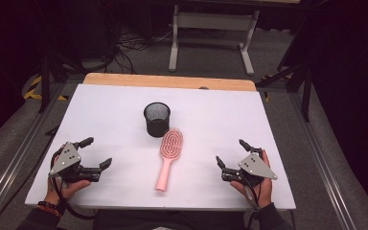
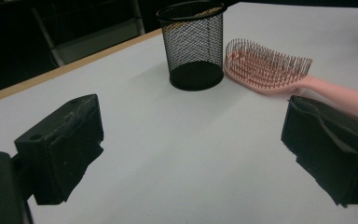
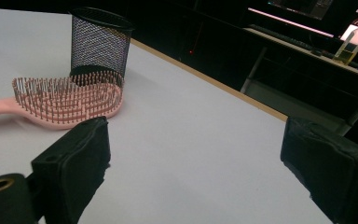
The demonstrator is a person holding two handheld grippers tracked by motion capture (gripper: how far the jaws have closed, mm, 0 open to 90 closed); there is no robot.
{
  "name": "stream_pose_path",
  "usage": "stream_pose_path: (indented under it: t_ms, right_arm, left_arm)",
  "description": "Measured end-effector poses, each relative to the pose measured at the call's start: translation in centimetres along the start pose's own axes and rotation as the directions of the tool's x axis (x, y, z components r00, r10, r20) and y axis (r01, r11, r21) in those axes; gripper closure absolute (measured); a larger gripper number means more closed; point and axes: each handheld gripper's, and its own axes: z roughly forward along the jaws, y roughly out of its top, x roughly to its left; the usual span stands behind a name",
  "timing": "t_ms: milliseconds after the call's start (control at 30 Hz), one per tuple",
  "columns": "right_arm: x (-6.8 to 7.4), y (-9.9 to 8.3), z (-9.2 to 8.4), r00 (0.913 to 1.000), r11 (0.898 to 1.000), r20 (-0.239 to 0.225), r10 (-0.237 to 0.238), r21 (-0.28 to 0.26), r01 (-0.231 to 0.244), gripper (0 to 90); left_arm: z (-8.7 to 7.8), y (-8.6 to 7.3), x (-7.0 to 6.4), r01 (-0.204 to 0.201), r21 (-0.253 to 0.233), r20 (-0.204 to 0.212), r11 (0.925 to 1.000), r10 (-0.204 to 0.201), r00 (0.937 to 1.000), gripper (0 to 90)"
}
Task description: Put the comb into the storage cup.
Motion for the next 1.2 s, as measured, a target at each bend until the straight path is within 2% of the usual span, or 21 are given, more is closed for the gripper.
stream_pose_path:
  t_ms: [233,433,533,833,967,1200]
  right_arm:
    - [-0.2,0.0,0.0,0.9999,1.0,0.004,0.014,0.001,-0.014,9.1]
    - [-0.1,0.0,0.1,0.9999,1.0,0.013,0.007,0.009,-0.007,9.1]
    - [0.0,0.1,0.3,0.9999,1.0,0.011,-0.002,0.01,0.002,9.1]
    - [0.1,0.0,0.7,1.0,1.0,0.001,-0.007,0.018,0.007,9.1]
    - [0.2,0.0,0.7,0.9999,1.0,0.004,-0.013,0.022,0.012,9.3]
    - [0.1,-0.1,0.8,0.9999,0.999,0.015,-0.007,0.035,0.007,9.5]
  left_arm:
    - [0.2,0.0,-0.1,0.001,0.012,0.013,0.9999,-0.001,0.9999,6.4]
    - [0.4,-0.1,-0.3,0.0,0.034,0.025,0.9994,0.0,0.9997,6.5]
    - [0.3,-0.1,-0.5,-0.014,0.048,0.021,0.9987,0.013,0.9997,6.5]
    - [0.3,0.0,-0.6,-0.01,0.066,0.023,0.9978,0.008,0.9997,6.5]
    - [0.5,0.1,-1.0,-0.027,0.078,0.019,0.9966,0.026,0.9995,7.7]
    - [1.1,0.4,-1.6,-0.014,0.108,0.034,0.994,0.01,0.9994,8.2]
